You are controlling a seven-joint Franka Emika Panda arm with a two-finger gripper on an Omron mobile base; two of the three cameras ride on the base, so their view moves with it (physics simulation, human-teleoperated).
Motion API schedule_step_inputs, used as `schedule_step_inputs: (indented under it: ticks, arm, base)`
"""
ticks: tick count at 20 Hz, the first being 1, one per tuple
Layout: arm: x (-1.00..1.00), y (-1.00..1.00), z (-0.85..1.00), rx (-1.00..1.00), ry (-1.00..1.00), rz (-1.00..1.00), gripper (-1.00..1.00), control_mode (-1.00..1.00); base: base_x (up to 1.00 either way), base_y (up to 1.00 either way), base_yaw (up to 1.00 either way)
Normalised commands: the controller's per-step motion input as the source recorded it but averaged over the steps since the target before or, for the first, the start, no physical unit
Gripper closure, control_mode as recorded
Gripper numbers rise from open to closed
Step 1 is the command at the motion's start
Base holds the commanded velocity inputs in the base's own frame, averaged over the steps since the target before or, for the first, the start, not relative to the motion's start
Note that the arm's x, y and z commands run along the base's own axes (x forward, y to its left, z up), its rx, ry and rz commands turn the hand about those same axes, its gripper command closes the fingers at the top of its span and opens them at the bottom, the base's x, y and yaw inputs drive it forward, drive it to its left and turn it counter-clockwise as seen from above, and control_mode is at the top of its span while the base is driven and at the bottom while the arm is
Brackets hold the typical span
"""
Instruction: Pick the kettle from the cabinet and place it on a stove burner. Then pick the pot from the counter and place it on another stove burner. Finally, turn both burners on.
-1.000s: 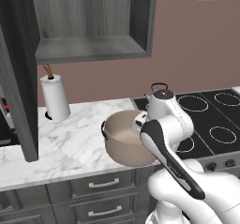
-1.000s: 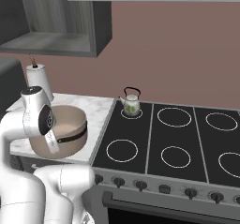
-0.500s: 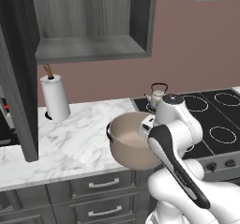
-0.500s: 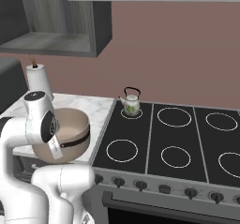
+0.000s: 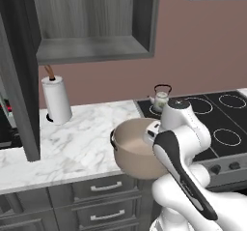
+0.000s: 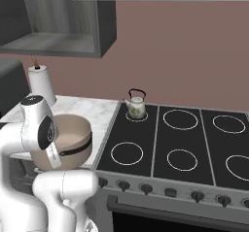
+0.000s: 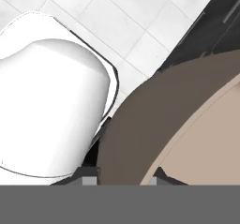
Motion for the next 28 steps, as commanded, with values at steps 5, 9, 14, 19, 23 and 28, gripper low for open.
schedule_step_inputs:
  ticks: [5, 9, 14, 19, 23, 28]
  arm:
    - [0.0, 0.0, 0.0, 0.0, 0.0, 0.0, 1.0, 1.0]
    - [0.0, 0.0, 0.0, 0.0, 0.0, 0.0, 1.0, 1.0]
    - [0.0, 0.0, 0.0, 0.0, 0.0, 0.0, 1.0, 1.0]
    - [0.0, 0.0, 0.0, 0.0, 0.0, 0.0, 1.0, 1.0]
    - [0.0, 0.0, 0.0, 0.0, 0.0, 0.0, 1.0, 1.0]
    - [0.0, 0.0, 0.0, 0.0, 0.0, 0.0, 1.0, 1.0]
  base:
    - [-0.58, 0.02, -0.02]
    - [-0.5, 0.0, -0.01]
    - [-0.34, -0.17, 0.0]
    - [-0.14, -0.38, 0.0]
    - [-0.03, -0.47, 0.0]
    - [-0.04, -0.5, 0.0]
